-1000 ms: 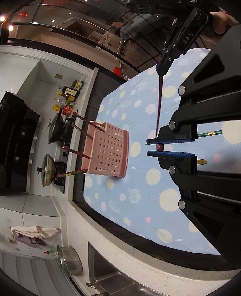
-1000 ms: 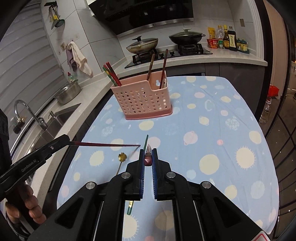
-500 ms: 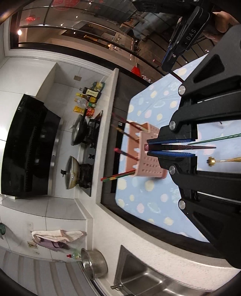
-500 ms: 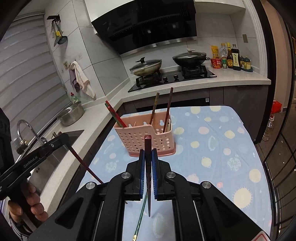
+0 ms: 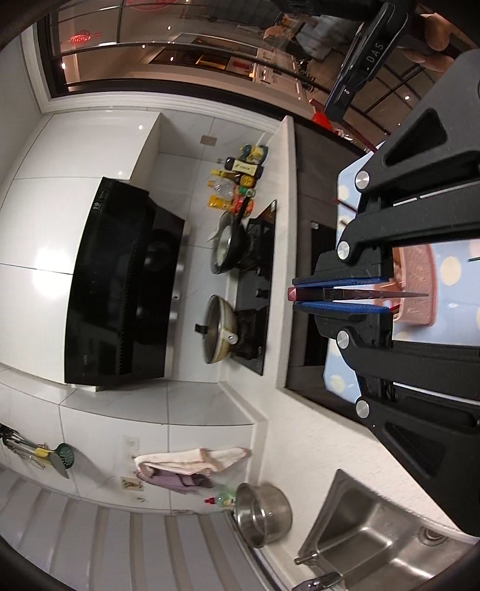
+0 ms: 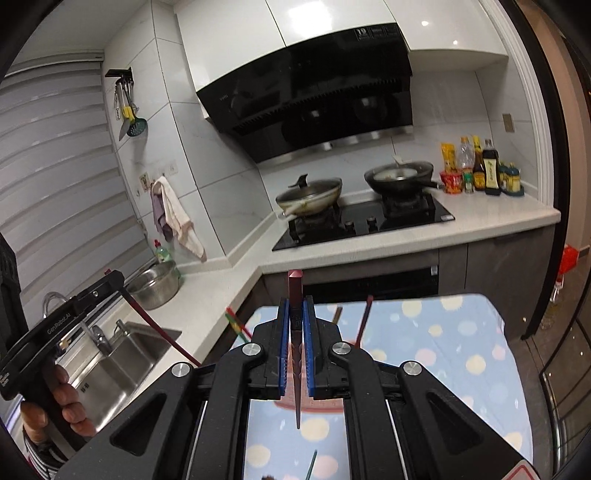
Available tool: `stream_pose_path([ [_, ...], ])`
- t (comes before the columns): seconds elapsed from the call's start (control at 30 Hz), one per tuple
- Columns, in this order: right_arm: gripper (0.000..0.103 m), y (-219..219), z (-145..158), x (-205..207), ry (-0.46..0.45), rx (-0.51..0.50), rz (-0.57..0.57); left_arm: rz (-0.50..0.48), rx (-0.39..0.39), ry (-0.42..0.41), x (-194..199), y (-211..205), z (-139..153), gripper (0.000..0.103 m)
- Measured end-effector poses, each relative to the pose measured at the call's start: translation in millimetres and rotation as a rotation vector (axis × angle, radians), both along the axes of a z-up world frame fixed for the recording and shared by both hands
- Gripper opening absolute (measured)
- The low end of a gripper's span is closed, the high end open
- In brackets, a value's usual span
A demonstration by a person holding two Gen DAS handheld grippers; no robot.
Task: Organize utensils
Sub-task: 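Lift both dark-red chopsticks and carry them over the pink holder, then lower both chopsticks into the holder and open both tools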
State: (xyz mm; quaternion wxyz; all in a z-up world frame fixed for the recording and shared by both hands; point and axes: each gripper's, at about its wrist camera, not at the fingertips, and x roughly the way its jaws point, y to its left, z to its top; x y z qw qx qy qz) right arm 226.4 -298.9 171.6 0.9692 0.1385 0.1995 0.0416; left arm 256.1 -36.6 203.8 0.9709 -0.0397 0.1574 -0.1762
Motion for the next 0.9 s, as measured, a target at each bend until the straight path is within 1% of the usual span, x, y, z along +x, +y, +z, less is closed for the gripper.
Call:
stream_pose_path([
  [0.2, 0.007, 5.2, 13.3, 38.2, -0.031, -0.018, -0.002, 0.015, -0.009, -0.031, 34.8, -4.4, 17.6, 0.007],
  [0.33, 0.007, 9.1, 14.1, 61.8, -0.029, -0.013, 0.001, 0.002, -0.015, -0.033, 52.8, -12.2, 18.6, 0.007],
  [0.5, 0.007, 14.9, 4.1, 81.4, -0.009, -0.026, 0.002, -0.009, -0.013, -0.009, 68.9, -20.4, 7.2, 0.007],
  [0.73, 0.007, 13.5, -27.9, 103.1, 0.069, -0.030, -0.001, -0.012, -0.010, 0.050, 87.1, -23.5, -17.6, 0.007],
  [0.9, 0.007, 15.1, -48.1, 110.5, 0.117, -0.041, -0.002, -0.009, 0.003, 0.105, 98.2, -26.6, -39.1, 0.007],
])
